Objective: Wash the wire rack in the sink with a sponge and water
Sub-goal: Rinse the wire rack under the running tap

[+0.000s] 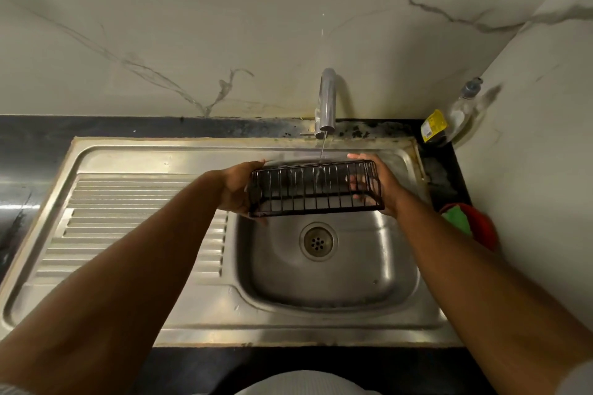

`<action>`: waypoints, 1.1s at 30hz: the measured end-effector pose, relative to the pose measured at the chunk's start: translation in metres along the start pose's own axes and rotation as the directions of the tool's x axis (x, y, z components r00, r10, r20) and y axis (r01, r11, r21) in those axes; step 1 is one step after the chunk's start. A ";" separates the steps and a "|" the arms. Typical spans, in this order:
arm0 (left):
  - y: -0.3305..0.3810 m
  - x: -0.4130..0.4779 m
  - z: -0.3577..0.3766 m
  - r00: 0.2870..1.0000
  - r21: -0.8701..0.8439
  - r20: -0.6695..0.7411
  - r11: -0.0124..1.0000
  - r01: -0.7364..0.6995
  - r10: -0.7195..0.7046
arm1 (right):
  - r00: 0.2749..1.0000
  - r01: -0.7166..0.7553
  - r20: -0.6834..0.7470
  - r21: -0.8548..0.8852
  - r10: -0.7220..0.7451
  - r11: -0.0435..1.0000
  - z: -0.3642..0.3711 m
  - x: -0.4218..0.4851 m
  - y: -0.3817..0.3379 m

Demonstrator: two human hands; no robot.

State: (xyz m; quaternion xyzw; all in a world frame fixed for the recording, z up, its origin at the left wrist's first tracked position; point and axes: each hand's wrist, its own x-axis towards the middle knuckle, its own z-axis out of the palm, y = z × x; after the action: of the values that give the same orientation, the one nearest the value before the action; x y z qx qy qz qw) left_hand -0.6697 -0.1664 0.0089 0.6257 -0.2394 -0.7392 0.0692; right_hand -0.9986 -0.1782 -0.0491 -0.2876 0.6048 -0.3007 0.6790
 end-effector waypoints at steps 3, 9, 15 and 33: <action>0.003 0.001 0.008 0.995 0.053 0.098 0.999 -0.001 -0.005 | 0.978 -0.210 0.011 0.068 0.210 0.975 -0.022 0.006 0.008; -0.003 0.013 0.012 0.987 -0.043 0.145 0.997 -0.068 0.074 | 0.828 -0.560 0.056 0.030 0.558 0.828 -0.039 0.001 0.020; -0.001 0.015 0.008 0.971 0.134 0.174 0.973 -0.186 0.161 | 0.791 -0.612 -0.006 0.021 0.612 0.790 -0.038 0.010 0.019; 0.016 0.026 0.027 0.902 0.170 0.183 0.891 -0.421 0.392 | 0.837 -0.525 -0.112 0.116 0.536 0.843 -0.046 0.018 0.003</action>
State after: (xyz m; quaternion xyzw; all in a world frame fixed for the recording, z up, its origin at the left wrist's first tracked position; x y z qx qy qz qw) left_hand -0.7041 -0.1840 -0.0043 0.5104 -0.4445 -0.7227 0.1404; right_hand -1.0425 -0.1916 -0.0679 -0.0593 0.6941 -0.1442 0.7028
